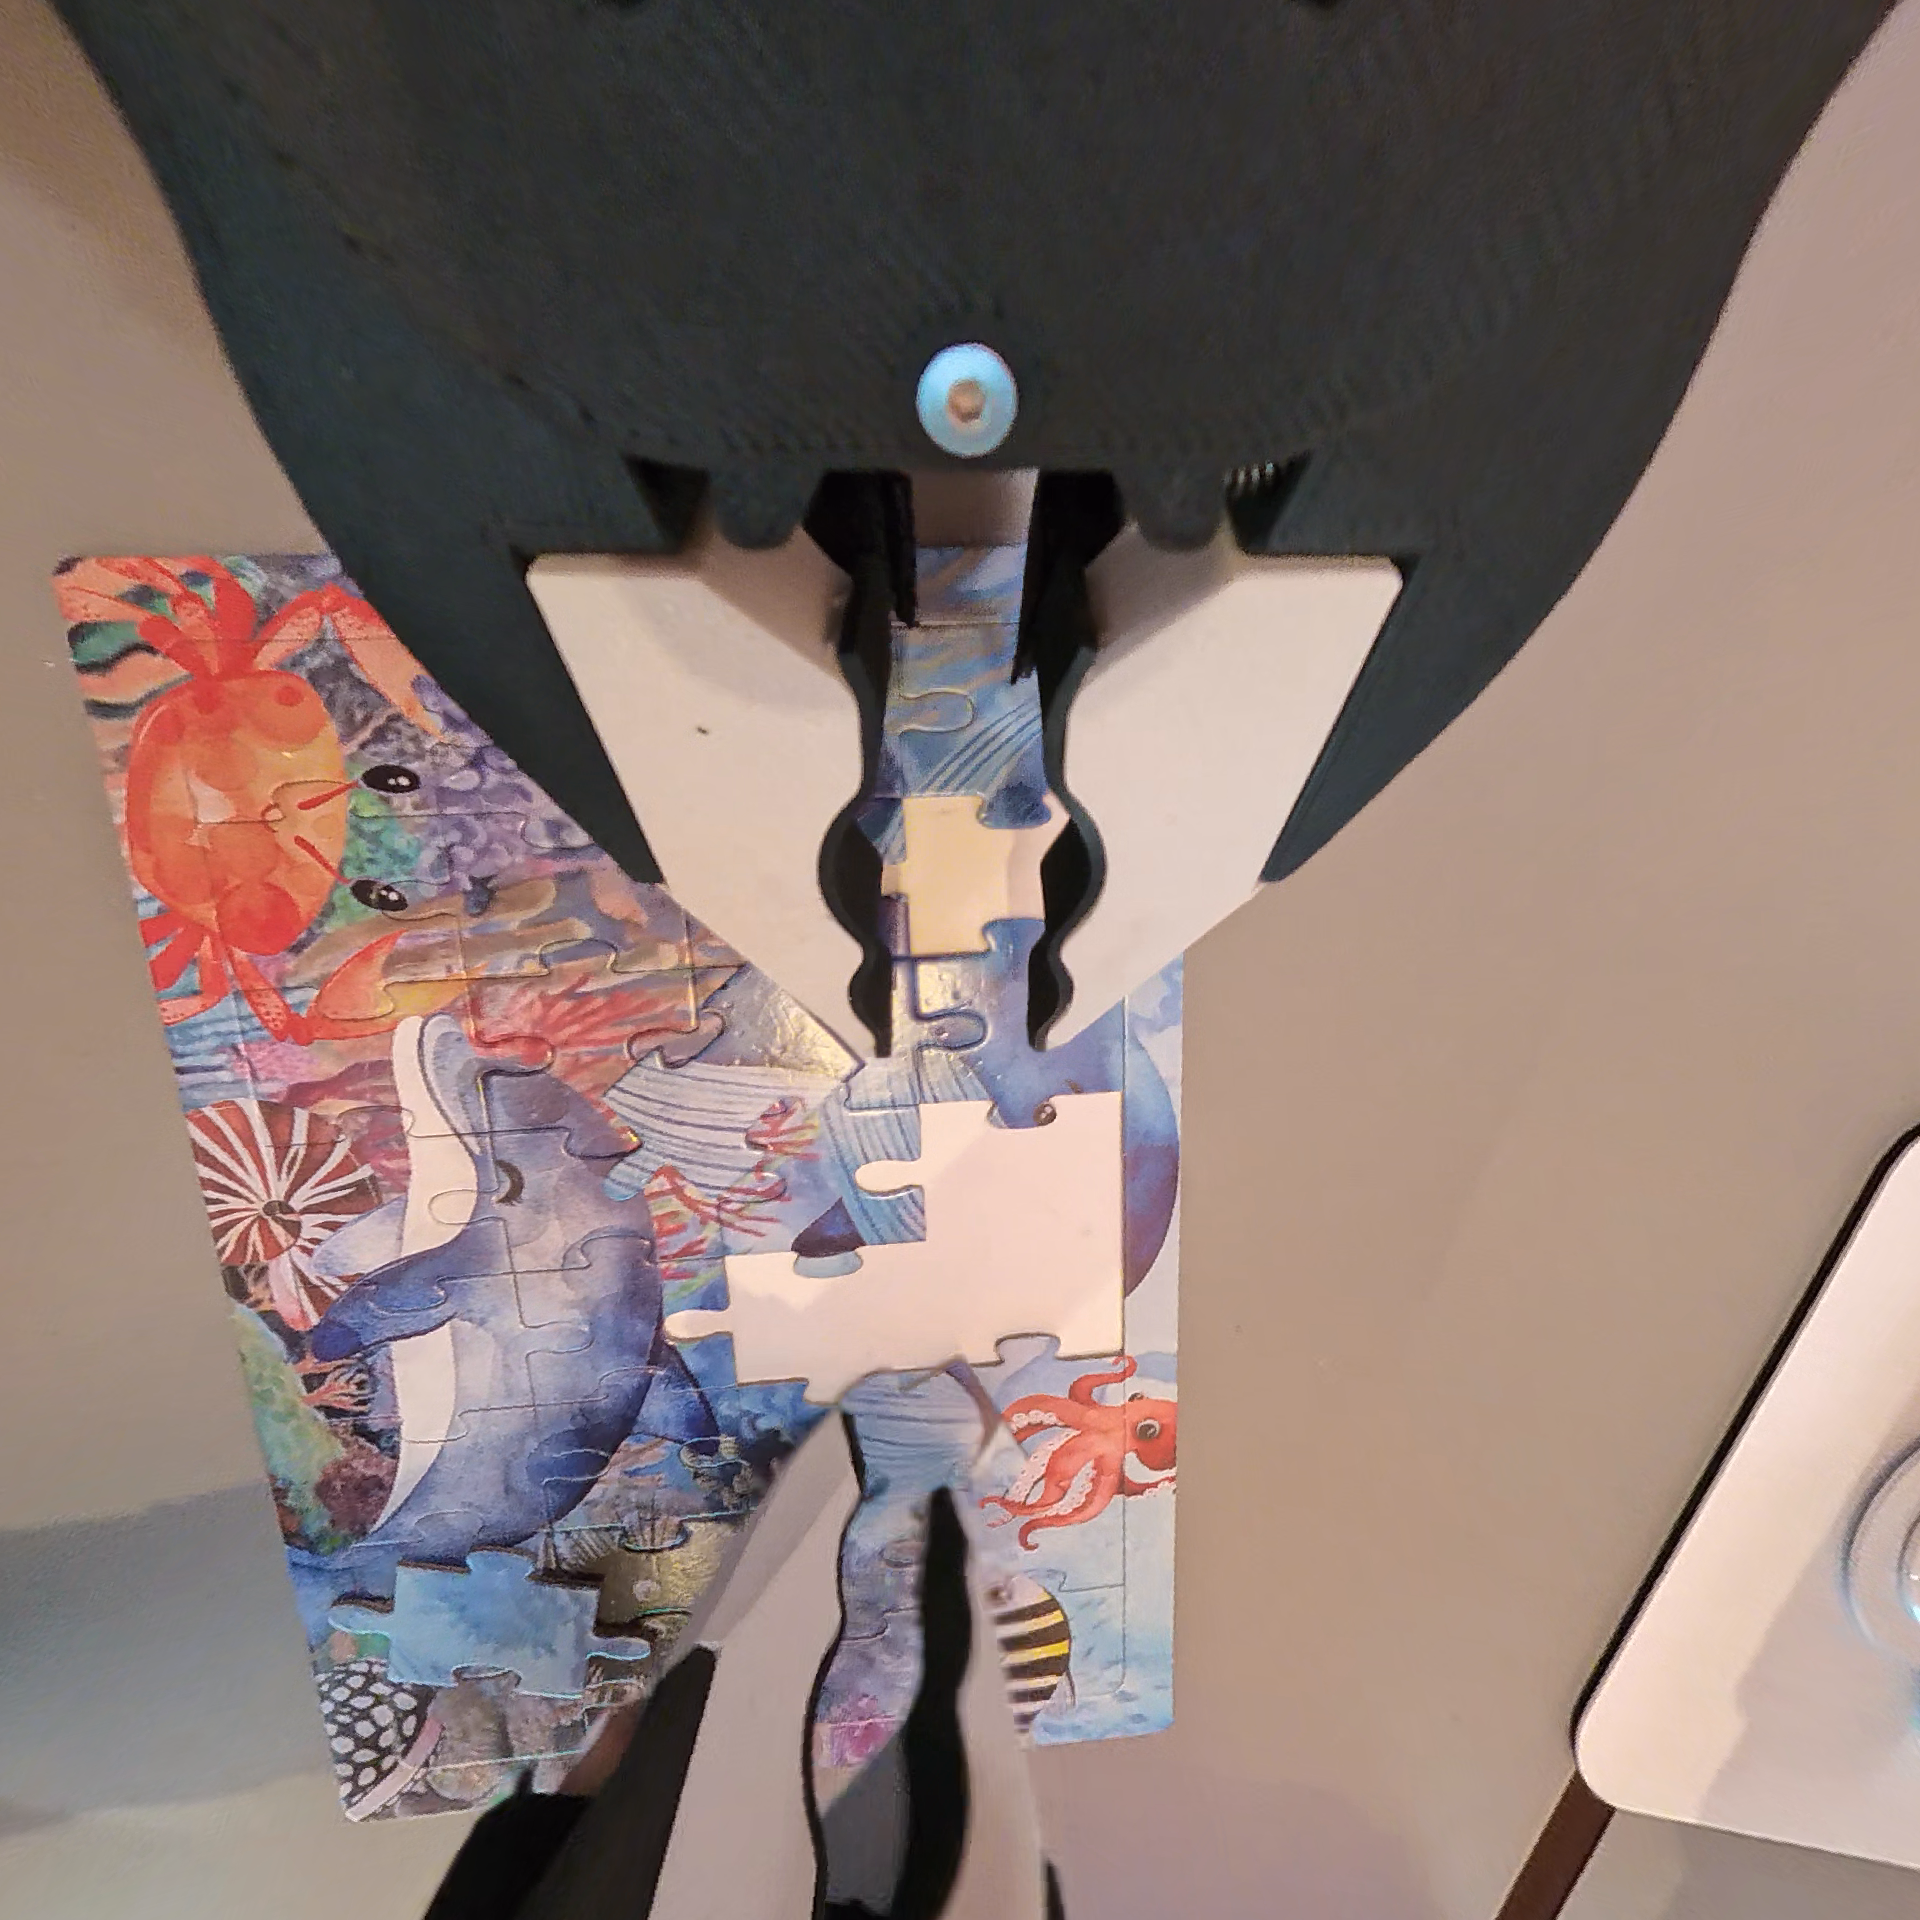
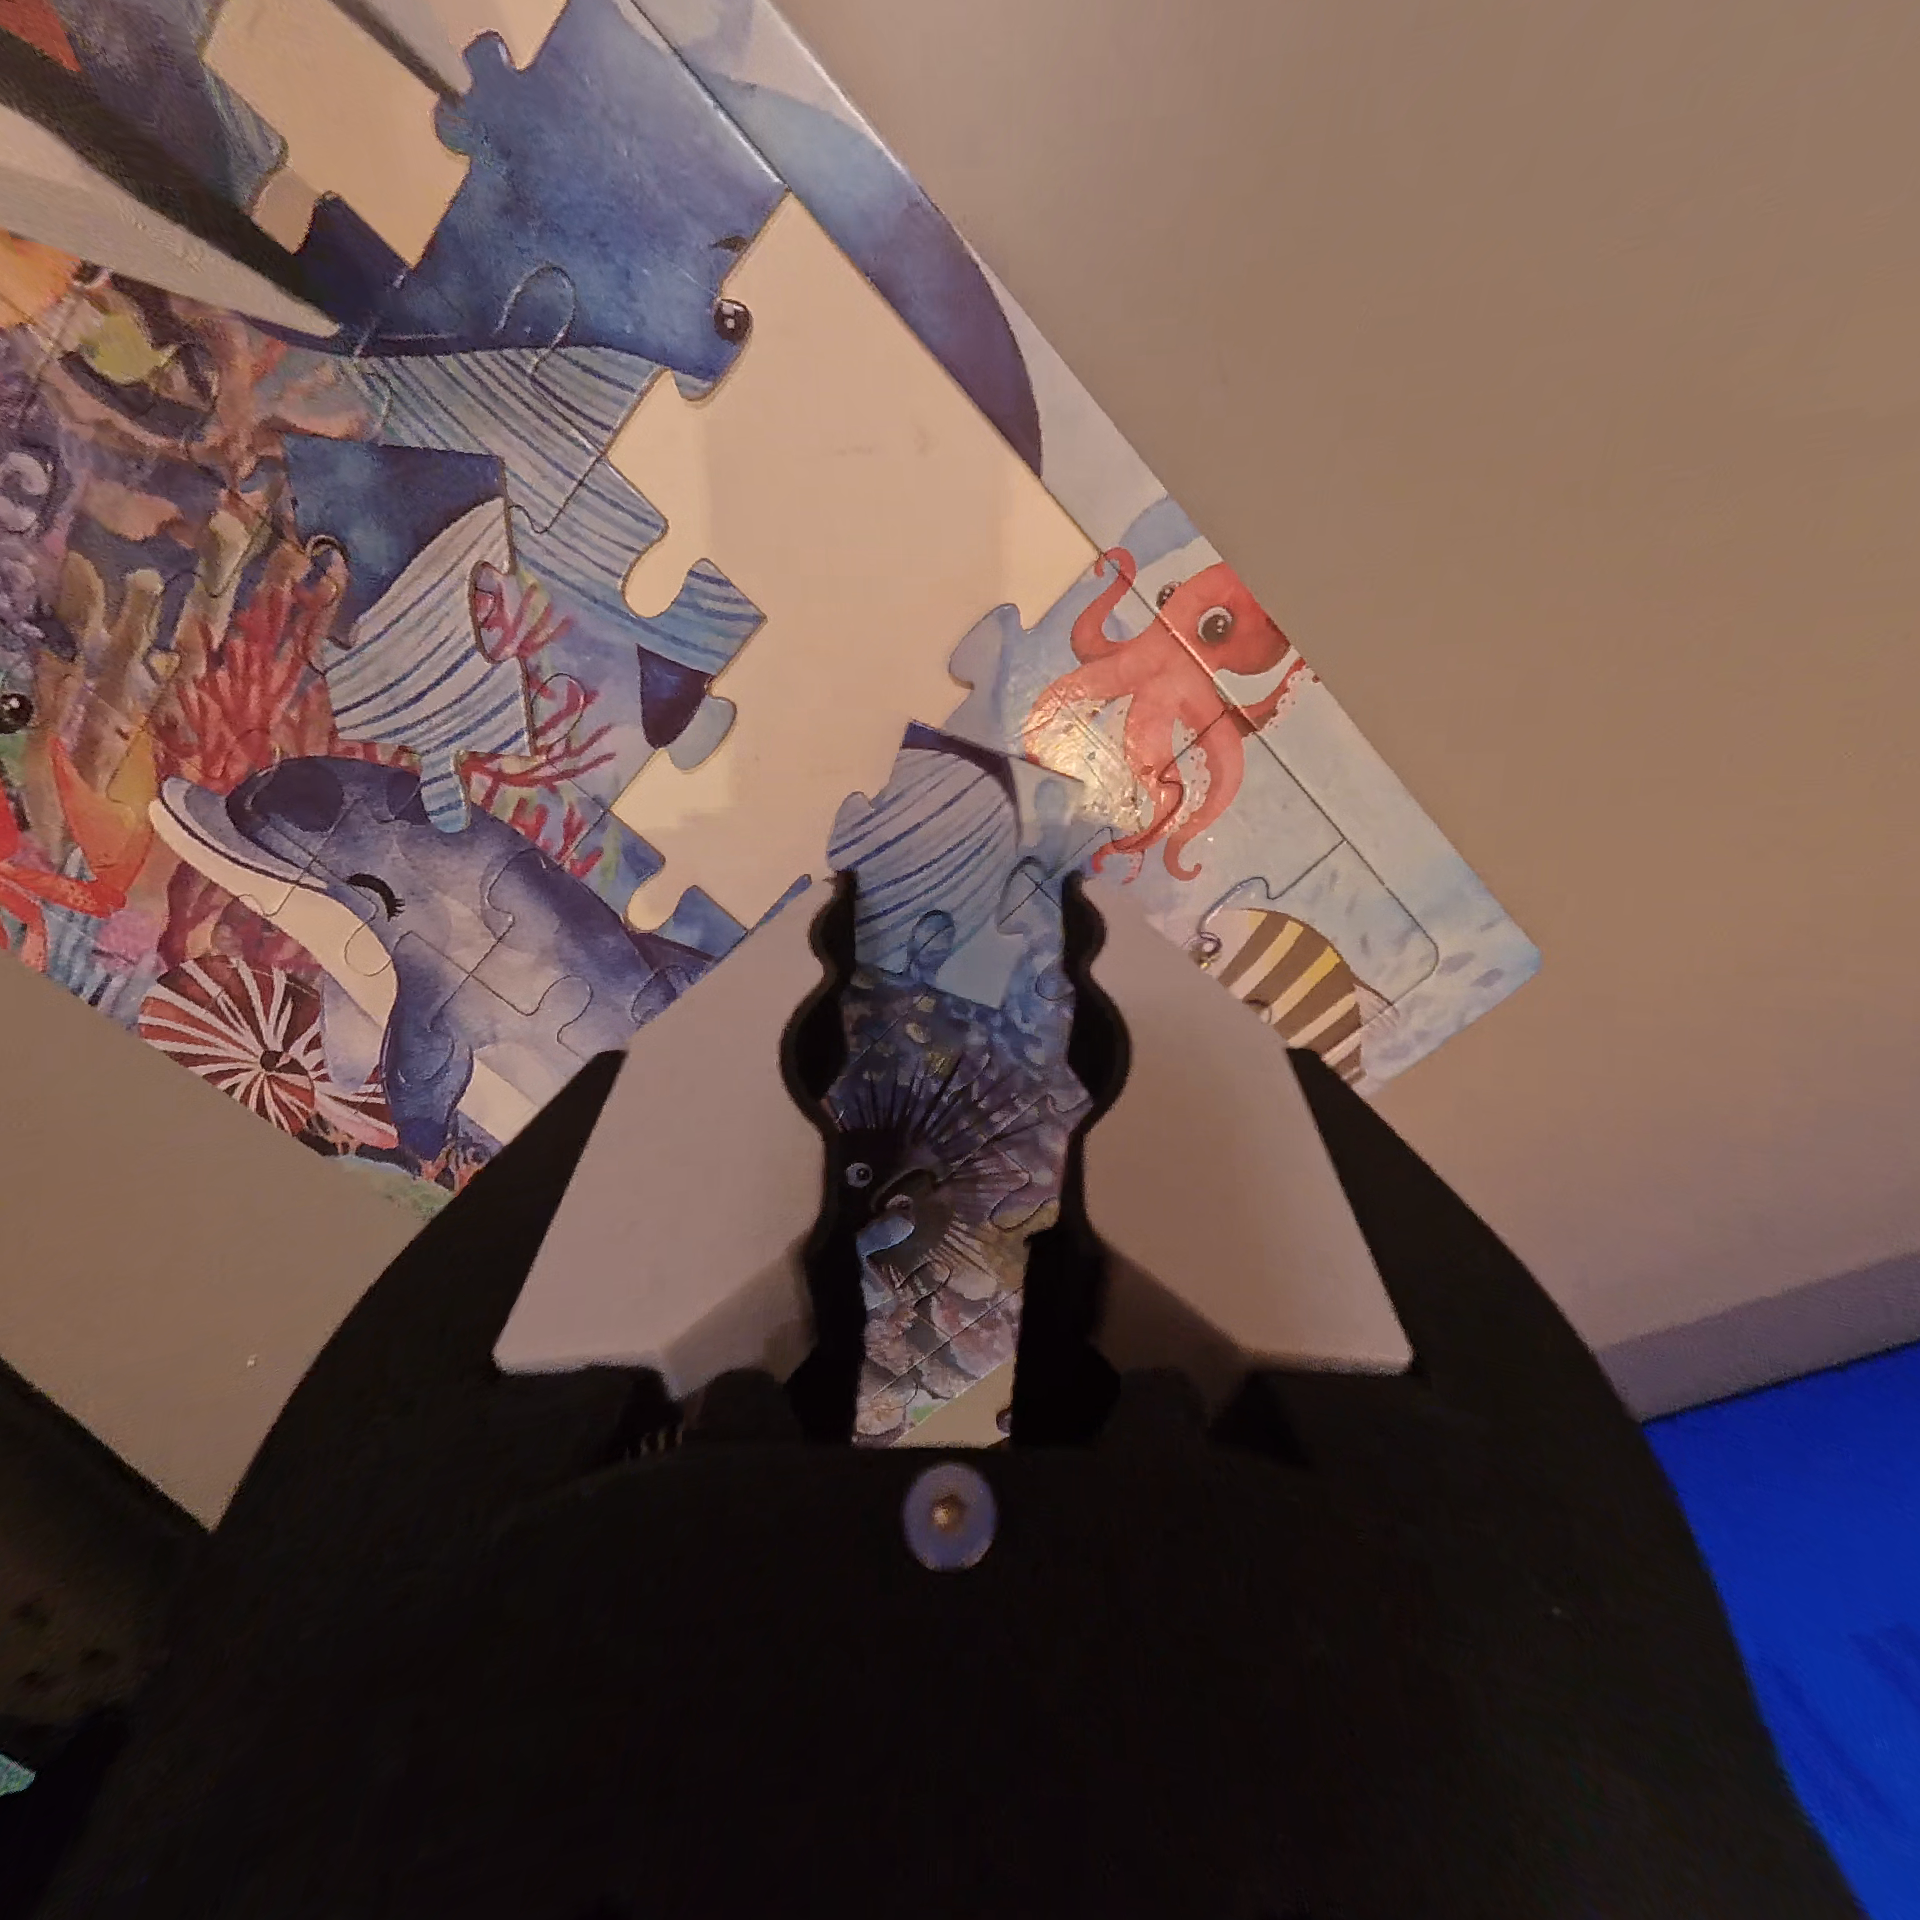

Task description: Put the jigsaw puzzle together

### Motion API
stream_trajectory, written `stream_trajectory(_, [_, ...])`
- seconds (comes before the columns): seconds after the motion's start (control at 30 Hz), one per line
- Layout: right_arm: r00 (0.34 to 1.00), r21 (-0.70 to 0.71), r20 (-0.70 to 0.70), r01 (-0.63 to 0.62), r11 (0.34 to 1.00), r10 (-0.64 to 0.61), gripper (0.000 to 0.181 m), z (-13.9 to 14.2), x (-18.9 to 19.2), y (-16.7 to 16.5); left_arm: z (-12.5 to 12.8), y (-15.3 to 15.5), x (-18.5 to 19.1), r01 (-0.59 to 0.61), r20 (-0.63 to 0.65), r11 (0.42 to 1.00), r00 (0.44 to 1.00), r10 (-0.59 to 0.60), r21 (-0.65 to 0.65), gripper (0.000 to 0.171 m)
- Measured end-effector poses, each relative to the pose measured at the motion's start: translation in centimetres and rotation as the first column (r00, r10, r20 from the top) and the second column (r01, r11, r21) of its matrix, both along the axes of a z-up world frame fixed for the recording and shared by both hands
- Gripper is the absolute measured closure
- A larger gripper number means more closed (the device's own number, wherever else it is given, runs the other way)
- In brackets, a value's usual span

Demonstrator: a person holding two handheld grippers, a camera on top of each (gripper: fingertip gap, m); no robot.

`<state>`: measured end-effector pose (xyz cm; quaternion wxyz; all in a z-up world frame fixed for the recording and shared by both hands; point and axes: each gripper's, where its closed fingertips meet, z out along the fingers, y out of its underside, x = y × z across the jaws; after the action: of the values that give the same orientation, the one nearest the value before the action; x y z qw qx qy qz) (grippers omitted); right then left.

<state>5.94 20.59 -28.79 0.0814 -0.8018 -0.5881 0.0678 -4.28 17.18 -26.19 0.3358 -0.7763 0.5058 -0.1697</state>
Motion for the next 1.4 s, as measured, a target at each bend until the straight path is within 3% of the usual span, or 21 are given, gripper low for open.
stream_trajectory(0.03, [1.0, -0.004, -0.01, -0.011, 1.0, 0.011, 0.155, 0.0, -0.2, -0.1, 0.0, 0.1, -0.1, -0.004, -0.001, 1.0, 1.0, 0.004, 0.002, 0.148])
stream_trajectory(0.33, [0.998, -0.013, -0.064, -0.018, 1.0, 0.018, 0.155, 0.6, -0.4, 0.1, 0.0, 0.7, 0.0, -0.031, 0.02, 0.999, 0.999, 0.03, 0.018, 0.148])
stream_trajectory(0.5, [0.987, 0.047, -0.122, -0.098, 0.994, 0.103, 0.155, 2.2, -1.1, 0.0, 0.8, 1.1, 1.2, -0.053, 0.117, 0.999, 0.992, 0.052, 0.004, 0.147])
stream_trajectory(0.63, [0.938, 0.204, -0.144, -0.284, 0.937, 0.316, 0.156, 3.7, -3.0, -1.0, 2.2, 1.4, 3.2, -0.067, 0.293, 0.995, 0.952, 0.087, -0.075, 0.144])
stream_trajectory(0.8, [0.843, 0.415, -0.102, -0.446, 0.793, 0.528, 0.155, 5.7, -5.4, -2.6, 3.4, 1.4, 3.8, -0.06, 0.447, 0.973, 0.881, 0.156, -0.222, 0.142])
stream_trajectory(0.93, [0.818, 0.485, -0.077, -0.469, 0.738, 0.57, 0.155, 6.5, -6.1, -2.9, 4.3, 0.7, 4.0, 0.008, 0.542, 0.947, 0.822, 0.176, -0.32, 0.162])
stream_trajectory(1.0, [0.823, 0.489, -0.085, -0.457, 0.743, 0.562, 0.161, 6.7, -6.1, -2.7, 4.8, 0.6, 4.0, 0.021, 0.566, 0.945, 0.805, 0.177, -0.326, 0.171])
stream_trajectory(1.07, [0.849, 0.503, -0.132, -0.388, 0.773, 0.512, 0.151, 7.4, -6.2, -1.8, 5.4, 1.3, 3.5, -0.01, 0.591, 0.949, 0.781, 0.203, -0.314, 0.171])
stream_trajectory(1.17, [0.89, 0.447, -0.289, -0.2, 0.872, 0.353, 0.142, 8.7, -5.8, 0.2, 7.2, 2.6, 2.6, -0.058, 0.67, 0.957, 0.701, 0.243, -0.286, 0.171])
stream_trajectory(1.23, [0.891, 0.387, -0.384, -0.081, 0.918, 0.241, 0.145, 9.4, -5.2, 1.5, 8.3, 3.1, 2.1, -0.071, 0.72, 0.958, 0.645, 0.257, -0.278, 0.171])
stream_trajectory(1.3, [0.851, 0.218, -0.508, -0.024, 0.976, 0.135, 0.142, 9.6, -5.3, 1.2, 9.5, 3.2, 2.1, -0.061, 0.772, 0.963, 0.586, 0.248, -0.262, 0.171])
stream_trajectory(1.4, [0.734, 0.0, -0.679, -0.017, 1.0, 0.013, 0.149, 10.7, -6.1, 0.3, 10.5, 2.9, 2.5, -0.035, 0.816, 0.971, 0.536, 0.218, -0.237, 0.171])
